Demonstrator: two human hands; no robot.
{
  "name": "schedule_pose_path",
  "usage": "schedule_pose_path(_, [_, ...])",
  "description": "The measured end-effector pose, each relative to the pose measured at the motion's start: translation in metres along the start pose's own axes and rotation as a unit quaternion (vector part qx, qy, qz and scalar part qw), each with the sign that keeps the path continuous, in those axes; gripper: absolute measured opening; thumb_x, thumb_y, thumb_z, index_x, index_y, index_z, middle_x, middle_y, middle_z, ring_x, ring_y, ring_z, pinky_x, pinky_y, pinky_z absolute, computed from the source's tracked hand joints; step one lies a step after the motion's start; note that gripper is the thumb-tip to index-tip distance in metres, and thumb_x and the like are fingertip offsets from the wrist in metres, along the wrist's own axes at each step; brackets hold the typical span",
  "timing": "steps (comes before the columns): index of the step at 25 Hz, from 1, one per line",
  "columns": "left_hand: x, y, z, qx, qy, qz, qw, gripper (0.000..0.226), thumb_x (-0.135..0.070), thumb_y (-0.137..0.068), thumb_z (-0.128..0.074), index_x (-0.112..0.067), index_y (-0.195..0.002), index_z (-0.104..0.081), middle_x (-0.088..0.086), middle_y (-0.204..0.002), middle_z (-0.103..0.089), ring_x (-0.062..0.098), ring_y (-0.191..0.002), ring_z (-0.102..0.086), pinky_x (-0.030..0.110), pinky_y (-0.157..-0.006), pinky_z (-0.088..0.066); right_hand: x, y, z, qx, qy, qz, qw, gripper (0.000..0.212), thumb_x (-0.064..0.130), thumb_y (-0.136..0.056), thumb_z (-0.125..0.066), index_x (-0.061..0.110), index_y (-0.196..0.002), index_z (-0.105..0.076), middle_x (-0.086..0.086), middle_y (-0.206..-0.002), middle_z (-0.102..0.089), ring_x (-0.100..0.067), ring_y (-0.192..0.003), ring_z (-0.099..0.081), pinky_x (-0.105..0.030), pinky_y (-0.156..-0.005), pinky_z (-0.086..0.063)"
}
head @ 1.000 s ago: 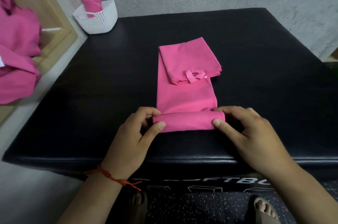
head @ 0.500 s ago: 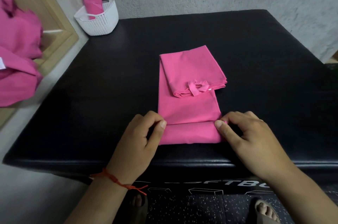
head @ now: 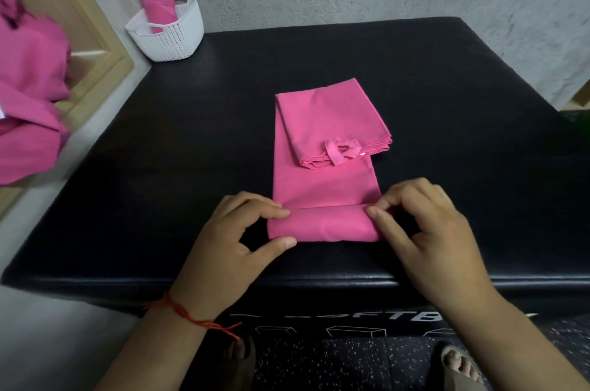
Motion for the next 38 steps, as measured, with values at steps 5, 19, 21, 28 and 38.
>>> schedule_pose_path(5, [0.004, -0.004, -0.002, 0.001, 0.016, 0.050, 0.999, 0.032, -0.042, -0.085, -0.079, -0.038, -0.116, -0.073, -0.022, -0.113, -0.065, 0.013, -0.111, -0.061, 0.022, -0.097, -0.046, -0.009, 0.003, 0.000, 0.052, 0.027, 0.004, 0.998, 0.037, 0.049, -0.088, -0.078, 0.032, -0.121, -0.073, 0.023, -0.121, -0.063, -0.012, -0.109, -0.059, -0.024, -0.098, -0.045])
schedule_pose_path(19, [-0.007, -0.006, -0.006, 0.007, 0.060, 0.057, 0.997, 0.021, -0.045, -0.098, -0.060, -0.026, -0.091, -0.064, -0.002, -0.074, -0.065, 0.022, -0.072, -0.064, 0.034, -0.064, -0.049, -0.008, 0.003, 0.001, 0.103, -0.022, -0.032, 0.994, 0.029, 0.067, -0.096, -0.062, 0.040, -0.103, -0.069, 0.018, -0.099, -0.070, -0.011, -0.092, -0.067, -0.043, -0.090, -0.050])
schedule_pose_path(21, [-0.005, -0.006, -0.007, 0.006, 0.042, 0.051, 0.998, 0.022, -0.046, -0.100, -0.060, -0.028, -0.089, -0.064, -0.005, -0.076, -0.063, 0.020, -0.075, -0.062, 0.029, -0.065, -0.048, -0.006, 0.003, 0.002, 0.100, -0.049, -0.044, 0.993, 0.028, 0.061, -0.093, -0.066, 0.033, -0.100, -0.067, 0.013, -0.097, -0.071, -0.017, -0.077, -0.066, -0.036, -0.081, -0.045])
schedule_pose_path(28, [-0.005, 0.006, -0.003, 0.009, -0.039, -0.069, 0.997, 0.038, -0.035, -0.077, -0.090, -0.022, -0.109, -0.074, -0.010, -0.117, -0.062, 0.020, -0.112, -0.060, 0.023, -0.101, -0.043, -0.005, 0.003, 0.002, 0.077, -0.062, -0.065, 0.993, 0.025, 0.053, -0.092, -0.072, 0.029, -0.091, -0.065, 0.012, -0.084, -0.067, -0.012, -0.065, -0.058, -0.022, -0.065, -0.038])
schedule_pose_path(38, [0.003, -0.004, -0.005, 0.039, 0.017, 0.044, 0.998, 0.041, -0.061, -0.080, -0.078, -0.041, -0.115, -0.075, -0.023, -0.100, -0.066, 0.018, -0.093, -0.058, 0.027, -0.085, -0.048, -0.004, 0.005, -0.005, 0.029, -0.019, 0.016, 0.999, 0.026, 0.045, -0.090, -0.078, 0.028, -0.109, -0.074, 0.018, -0.114, -0.063, -0.018, -0.104, -0.060, -0.031, -0.090, -0.047])
Point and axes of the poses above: each hand's wrist, its own y-axis away from the middle knuckle, its own z-axis out of the back of the hand, x = y × z, the point moved 5 cm from there along -y, towards the middle knuckle
